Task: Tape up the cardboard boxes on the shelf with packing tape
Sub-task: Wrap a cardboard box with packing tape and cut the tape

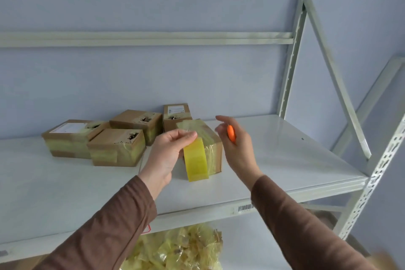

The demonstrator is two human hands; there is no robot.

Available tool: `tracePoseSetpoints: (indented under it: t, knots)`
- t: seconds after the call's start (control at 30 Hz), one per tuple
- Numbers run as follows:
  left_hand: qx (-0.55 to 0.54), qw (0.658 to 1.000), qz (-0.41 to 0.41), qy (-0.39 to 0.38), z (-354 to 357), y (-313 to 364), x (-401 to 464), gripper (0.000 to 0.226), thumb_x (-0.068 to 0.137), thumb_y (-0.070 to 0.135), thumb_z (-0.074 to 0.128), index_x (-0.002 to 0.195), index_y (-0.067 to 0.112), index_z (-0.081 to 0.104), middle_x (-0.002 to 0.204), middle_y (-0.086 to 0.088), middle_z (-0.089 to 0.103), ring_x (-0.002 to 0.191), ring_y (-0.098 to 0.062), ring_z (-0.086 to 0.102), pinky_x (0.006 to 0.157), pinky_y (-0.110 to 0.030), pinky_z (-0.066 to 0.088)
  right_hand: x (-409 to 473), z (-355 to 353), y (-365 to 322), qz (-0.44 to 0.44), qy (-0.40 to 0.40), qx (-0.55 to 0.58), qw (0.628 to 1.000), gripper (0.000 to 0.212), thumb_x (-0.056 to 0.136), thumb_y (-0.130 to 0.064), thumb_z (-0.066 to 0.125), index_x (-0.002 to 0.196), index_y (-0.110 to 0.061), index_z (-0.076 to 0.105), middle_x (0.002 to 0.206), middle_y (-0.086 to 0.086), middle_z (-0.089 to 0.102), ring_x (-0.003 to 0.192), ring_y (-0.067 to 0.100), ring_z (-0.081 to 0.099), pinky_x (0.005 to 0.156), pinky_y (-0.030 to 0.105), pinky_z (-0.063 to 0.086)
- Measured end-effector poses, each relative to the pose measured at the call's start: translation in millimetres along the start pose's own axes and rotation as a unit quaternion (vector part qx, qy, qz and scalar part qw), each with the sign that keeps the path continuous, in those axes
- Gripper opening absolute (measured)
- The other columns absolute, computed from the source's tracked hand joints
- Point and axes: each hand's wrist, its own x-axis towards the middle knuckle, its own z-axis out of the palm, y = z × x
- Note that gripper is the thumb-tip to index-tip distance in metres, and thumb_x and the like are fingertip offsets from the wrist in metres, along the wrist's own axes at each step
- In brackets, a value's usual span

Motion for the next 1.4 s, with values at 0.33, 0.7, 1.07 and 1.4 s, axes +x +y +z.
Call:
tracePoseSetpoints:
  t: [0.33, 0.7, 1.07, 1.4]
  knots:
    - [0.077, 0.993, -0.071, -0.054, 21, 13, 43, 0.018, 0.094, 0.021, 0.071, 0.076, 0.023, 0.069, 0.076, 0.007, 0.073, 0.074, -0.013, 0.068, 0.075, -0.032, 0.056, -37, -35, -35, 0.039, -0.186, 0.083, 0.978, 0.06, 0.104, -0.006, 0.057, 0.155, -0.031, 0.039, 0.076, -0.031, 0.059, 0.076, -0.009, 0.054, 0.08, 0.008, 0.042]
    - [0.167, 0.985, -0.037, 0.029, 16, 29, 142, 0.01, 0.092, 0.026, 0.075, 0.095, 0.017, 0.078, 0.092, 0.006, 0.068, 0.074, -0.007, 0.047, 0.063, -0.024, 0.037, -52, -57, -49, 0.247, -0.203, 0.207, 0.924, 0.028, 0.104, -0.028, 0.057, 0.128, -0.031, 0.07, 0.117, 0.014, 0.073, 0.103, 0.025, 0.073, 0.083, 0.03, 0.056]
    - [0.218, 0.973, -0.069, 0.019, -10, -17, 198, 0.015, 0.088, 0.021, 0.08, 0.098, 0.011, 0.075, 0.103, -0.002, 0.069, 0.109, -0.019, 0.059, 0.09, -0.026, 0.039, -38, -60, -29, 0.298, -0.154, 0.13, 0.933, 0.013, 0.095, -0.034, 0.069, 0.094, -0.025, 0.079, 0.106, 0.014, 0.075, 0.092, 0.027, 0.072, 0.082, 0.037, 0.054]
    - [0.281, 0.95, -0.137, 0.023, -11, -53, 212, 0.028, 0.093, 0.036, 0.071, 0.103, 0.01, 0.074, 0.109, -0.012, 0.074, 0.097, -0.027, 0.069, 0.083, -0.033, 0.054, -34, -57, -14, 0.323, -0.153, 0.113, 0.927, 0.014, 0.097, -0.029, 0.066, 0.093, -0.024, 0.079, 0.101, 0.006, 0.077, 0.103, 0.037, 0.071, 0.096, 0.054, 0.055]
